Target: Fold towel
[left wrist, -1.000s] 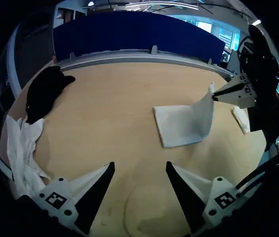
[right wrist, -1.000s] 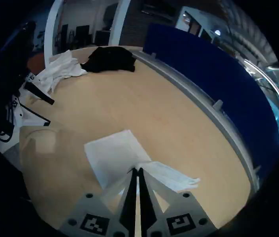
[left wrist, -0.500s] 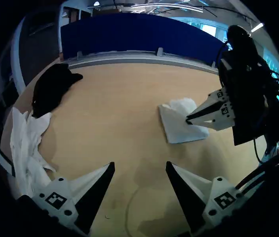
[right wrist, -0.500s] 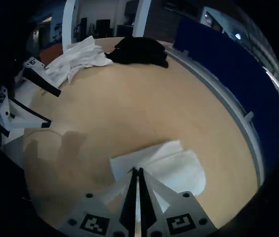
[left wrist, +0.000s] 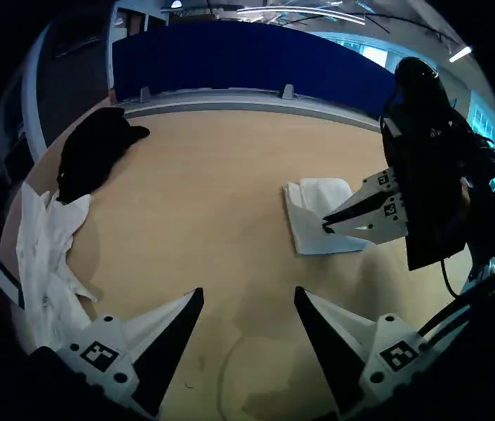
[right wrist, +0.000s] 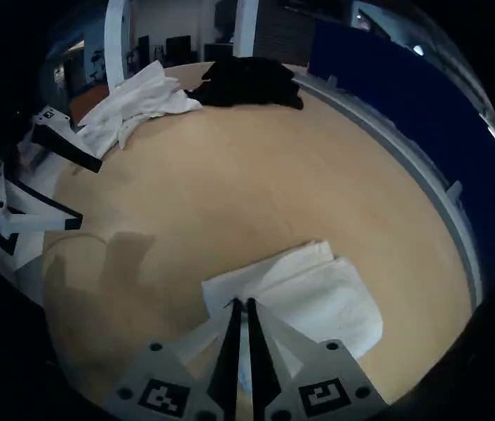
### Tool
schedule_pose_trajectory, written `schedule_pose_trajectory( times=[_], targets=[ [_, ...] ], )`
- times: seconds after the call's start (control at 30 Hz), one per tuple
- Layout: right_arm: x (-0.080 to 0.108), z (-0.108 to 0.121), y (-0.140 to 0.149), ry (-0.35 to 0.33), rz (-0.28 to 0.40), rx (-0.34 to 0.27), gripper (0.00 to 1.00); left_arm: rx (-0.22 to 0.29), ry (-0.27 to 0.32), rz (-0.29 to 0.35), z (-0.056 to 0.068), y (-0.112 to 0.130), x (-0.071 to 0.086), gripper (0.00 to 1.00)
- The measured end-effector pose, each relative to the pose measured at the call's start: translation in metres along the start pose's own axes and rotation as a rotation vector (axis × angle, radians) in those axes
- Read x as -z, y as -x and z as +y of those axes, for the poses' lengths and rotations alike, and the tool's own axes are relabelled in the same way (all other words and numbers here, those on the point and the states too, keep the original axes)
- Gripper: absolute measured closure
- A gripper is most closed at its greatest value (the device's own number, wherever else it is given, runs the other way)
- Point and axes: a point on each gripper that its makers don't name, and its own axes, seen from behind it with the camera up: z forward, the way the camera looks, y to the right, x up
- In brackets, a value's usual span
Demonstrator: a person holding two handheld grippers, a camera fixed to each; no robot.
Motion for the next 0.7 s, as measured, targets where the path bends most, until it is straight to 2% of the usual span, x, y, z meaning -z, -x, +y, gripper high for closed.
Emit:
schedule_pose_trajectory(
  times=[0.13, 0.2, 0.27, 0.33, 0.43, 0.57, 0.7],
  targets=[
    [0.004, 0.003, 0.000, 0.002, 0.006, -0.007, 0.77, 0.000, 0.000, 0.000, 0.000, -0.001, -0.001, 0.04],
    [0.006, 0.003, 0.000, -0.002, 0.008, -0.011, 0.69, 0.001, 0.000, 0.000, 0.001, -0.002, -0.001, 0.04],
    [0.008, 0.003, 0.001, -0.005, 0.009, -0.016, 0.57, 0.003, 0.001, 0.000, 0.001, -0.002, -0.001, 0.04],
    [0.009, 0.004, 0.002, -0.004, 0.009, -0.023, 0.50, 0.004, 0.001, 0.000, 0.002, -0.002, -0.001, 0.04],
    [0.012, 0.005, 0.004, -0.001, 0.010, -0.033, 0.45, 0.004, 0.002, 0.000, 0.002, -0.002, -0.001, 0.04],
    [0.016, 0.006, 0.009, 0.005, 0.012, -0.052, 0.32, 0.002, 0.003, 0.001, 0.003, -0.003, -0.002, 0.04],
    [0.023, 0.007, 0.016, 0.020, 0.012, -0.075, 0.30, -0.002, 0.004, 0.001, 0.004, -0.004, -0.002, 0.04]
  ],
)
